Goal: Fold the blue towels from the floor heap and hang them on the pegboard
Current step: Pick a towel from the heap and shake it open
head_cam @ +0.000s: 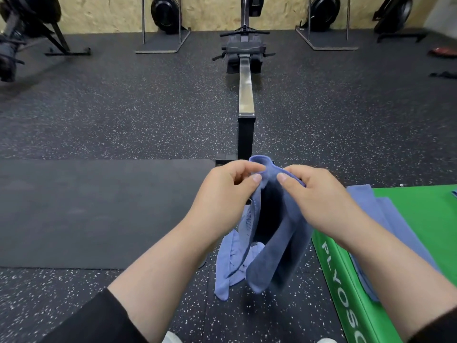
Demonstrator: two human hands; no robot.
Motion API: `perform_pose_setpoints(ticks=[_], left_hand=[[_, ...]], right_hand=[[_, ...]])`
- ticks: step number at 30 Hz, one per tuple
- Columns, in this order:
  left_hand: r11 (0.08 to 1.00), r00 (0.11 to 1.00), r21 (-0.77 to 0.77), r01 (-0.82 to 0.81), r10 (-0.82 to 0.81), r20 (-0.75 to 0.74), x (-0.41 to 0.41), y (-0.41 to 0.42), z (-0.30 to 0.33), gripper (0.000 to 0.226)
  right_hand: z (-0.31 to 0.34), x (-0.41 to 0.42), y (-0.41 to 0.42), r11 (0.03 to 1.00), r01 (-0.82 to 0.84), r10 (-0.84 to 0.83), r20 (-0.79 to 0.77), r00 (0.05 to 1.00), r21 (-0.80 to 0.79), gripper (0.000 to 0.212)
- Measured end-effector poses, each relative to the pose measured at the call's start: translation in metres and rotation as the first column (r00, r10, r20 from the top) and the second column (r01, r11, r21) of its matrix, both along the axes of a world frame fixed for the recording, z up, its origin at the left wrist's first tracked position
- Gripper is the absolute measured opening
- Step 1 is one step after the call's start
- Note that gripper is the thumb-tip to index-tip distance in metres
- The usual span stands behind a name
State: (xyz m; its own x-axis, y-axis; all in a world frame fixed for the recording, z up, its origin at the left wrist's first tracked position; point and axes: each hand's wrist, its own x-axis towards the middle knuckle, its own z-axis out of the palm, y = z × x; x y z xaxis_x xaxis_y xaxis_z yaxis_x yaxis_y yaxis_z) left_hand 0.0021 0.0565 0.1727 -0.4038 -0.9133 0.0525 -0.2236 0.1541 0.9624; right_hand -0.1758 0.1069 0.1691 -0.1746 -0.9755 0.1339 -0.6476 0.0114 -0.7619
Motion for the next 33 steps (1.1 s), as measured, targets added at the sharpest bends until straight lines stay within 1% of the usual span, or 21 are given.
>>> perform_pose_setpoints(ticks=[4,6,7,8,10,11,13,15,17,19,21,22,25,27,28,31,33], left_hand=[[0.999,0.999,-0.032,-0.019,0.018,-0.034,-0.001,0.0,0.0,0.024],[0.998,1.0,-0.052,-0.024,0.024,-0.008,-0.002,0.0,-0.001,0.029],[0.998,1.0,-0.066,-0.018,0.02,0.025,-0.003,0.0,-0.002,0.03],[0.996,0.996,-0.093,-0.001,0.009,0.088,-0.003,0.0,-0.002,0.03],[0.984,0.965,-0.167,0.055,-0.009,0.262,-0.004,0.004,0.0,0.03],[0.978,0.946,-0.19,0.084,-0.018,0.325,-0.005,0.004,0.0,0.031],[0.969,0.924,-0.207,0.132,-0.045,0.381,-0.005,0.005,0.0,0.029],[0.962,0.905,-0.22,0.161,-0.055,0.422,-0.004,0.004,-0.001,0.023],[0.957,0.888,-0.248,0.15,-0.02,0.459,-0.002,0.001,-0.001,0.017],[0.948,0.872,-0.29,0.129,0.031,0.488,0.0,-0.002,-0.002,0.02],[0.939,0.876,-0.331,0.091,0.082,0.475,0.002,-0.004,-0.001,0.024],[0.933,0.881,-0.356,0.061,0.117,0.458,0.004,-0.005,0.0,0.025],[0.911,0.878,-0.406,-0.068,0.248,0.409,0.011,-0.012,0.004,0.03],[0.903,0.875,-0.408,-0.133,0.3,0.38,0.019,-0.018,0.006,0.03],[0.9,0.871,-0.41,-0.147,0.314,0.377,0.022,-0.022,0.006,0.031],[0.902,0.863,-0.401,-0.162,0.326,0.386,0.025,-0.026,0.004,0.032],[0.913,0.897,-0.355,-0.202,0.318,0.306,0.023,-0.025,0.003,0.032]], right_hand=[[-0.002,0.0,-0.001,0.997,-0.07,0.069,0.012,0.998,0.046,0.031],[-0.002,0.001,-0.001,0.993,-0.101,0.101,0.003,0.995,0.062,0.029],[-0.001,0.002,-0.001,0.991,-0.113,0.113,-0.004,0.994,0.066,0.028],[-0.001,0.003,-0.001,0.989,-0.133,0.134,-0.003,0.991,0.068,0.026],[-0.001,0.005,0.0,0.979,-0.19,0.189,0.023,0.982,0.07,0.022],[-0.001,0.006,0.0,0.977,-0.204,0.201,0.046,0.979,0.067,0.02],[-0.001,0.006,0.0,0.983,-0.179,0.173,0.108,0.979,0.048,0.018],[-0.002,0.004,0.0,0.99,-0.138,0.127,0.204,0.971,0.037,0.015],[-0.002,0.002,0.001,0.992,-0.121,0.109,0.269,0.957,0.029,0.012],[-0.002,0.0,0.001,0.996,-0.091,0.08,0.293,0.953,0.024,0.009],[-0.002,-0.001,0.001,0.997,-0.077,0.065,0.272,0.96,0.033,0.015],[-0.002,-0.002,0.002,0.996,-0.084,0.072,0.234,0.97,0.042,0.019],[-0.003,-0.006,0.002,0.989,-0.099,0.093,0.051,0.994,0.111,0.032],[-0.004,-0.008,0.002,0.991,-0.081,0.082,-0.007,0.997,0.109,0.035],[-0.004,-0.009,0.002,0.994,-0.073,0.073,0.005,0.997,0.084,0.035],[-0.001,-0.009,0.002,0.998,-0.066,0.066,0.104,0.992,0.001,0.03],[0.0,-0.008,0.002,0.996,-0.079,0.083,0.149,0.985,-0.034,0.027]])
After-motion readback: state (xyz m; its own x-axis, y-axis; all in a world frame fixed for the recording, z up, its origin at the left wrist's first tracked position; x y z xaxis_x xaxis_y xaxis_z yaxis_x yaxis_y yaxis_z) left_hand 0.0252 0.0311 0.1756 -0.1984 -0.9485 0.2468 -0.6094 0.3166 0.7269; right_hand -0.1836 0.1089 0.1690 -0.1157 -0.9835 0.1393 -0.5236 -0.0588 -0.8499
